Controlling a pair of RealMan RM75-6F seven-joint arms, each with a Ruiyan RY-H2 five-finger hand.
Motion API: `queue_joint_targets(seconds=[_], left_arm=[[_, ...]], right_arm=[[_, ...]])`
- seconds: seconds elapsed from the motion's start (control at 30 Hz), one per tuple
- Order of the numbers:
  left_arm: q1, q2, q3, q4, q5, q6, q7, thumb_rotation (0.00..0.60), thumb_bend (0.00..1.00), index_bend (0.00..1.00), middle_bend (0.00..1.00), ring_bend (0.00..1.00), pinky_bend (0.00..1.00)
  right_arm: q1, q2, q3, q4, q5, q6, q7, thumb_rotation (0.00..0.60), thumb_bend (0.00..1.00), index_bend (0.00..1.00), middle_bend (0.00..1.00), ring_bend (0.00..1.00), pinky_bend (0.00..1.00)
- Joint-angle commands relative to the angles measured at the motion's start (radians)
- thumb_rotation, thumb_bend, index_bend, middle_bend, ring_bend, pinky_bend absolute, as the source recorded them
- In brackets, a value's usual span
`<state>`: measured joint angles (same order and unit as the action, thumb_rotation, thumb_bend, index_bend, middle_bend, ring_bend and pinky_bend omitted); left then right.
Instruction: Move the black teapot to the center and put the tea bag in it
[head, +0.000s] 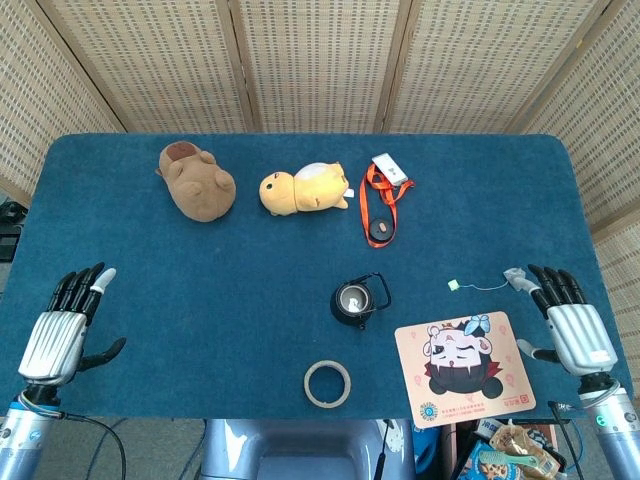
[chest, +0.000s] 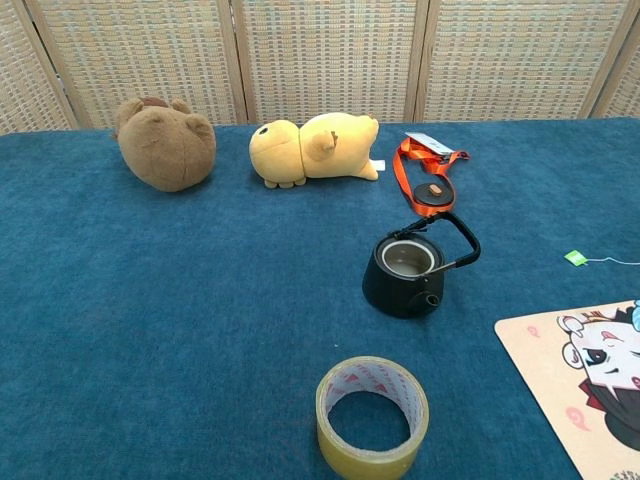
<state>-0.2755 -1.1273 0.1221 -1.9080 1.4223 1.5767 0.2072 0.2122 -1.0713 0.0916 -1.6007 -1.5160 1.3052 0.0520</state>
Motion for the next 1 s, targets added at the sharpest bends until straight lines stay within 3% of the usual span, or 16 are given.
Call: queue_joint_targets(seconds=[0.03, 0.47, 0.83, 1.0], left_arm=[[0.017, 0.004, -0.007, -0.005, -0.010, -0.007, -0.014, 0.600, 0.26, 0.00, 0.00, 0.00, 0.00], [0.051, 0.006, -0.044, -0.012, 0.008, -0.021, -0.008, 0.600, 0.26, 0.00, 0.00, 0.00, 0.00], [0.080, 0.011, -0.067, -0.012, 0.016, -0.031, -0.002, 0.600, 0.26, 0.00, 0.00, 0.00, 0.00], [0.085, 0.010, -0.080, -0.004, 0.012, -0.048, -0.009, 0.600, 0.26, 0.00, 0.00, 0.00, 0.00]], right_arm=[[0.038, 0.001, 0.010, 0.013, 0.000, -0.046, 0.025, 0.600, 0.16, 0.25, 0.15, 0.00, 0.06], [0.160, -0.011, 0.026, 0.060, 0.023, -0.210, 0.071, 0.600, 0.19, 0.30, 0.15, 0.00, 0.08], [0.230, -0.067, 0.036, 0.152, 0.086, -0.308, 0.042, 0.600, 0.21, 0.36, 0.24, 0.14, 0.25], [0.253, -0.095, 0.038, 0.192, 0.105, -0.333, 0.036, 0.600, 0.21, 0.38, 0.30, 0.27, 0.37]])
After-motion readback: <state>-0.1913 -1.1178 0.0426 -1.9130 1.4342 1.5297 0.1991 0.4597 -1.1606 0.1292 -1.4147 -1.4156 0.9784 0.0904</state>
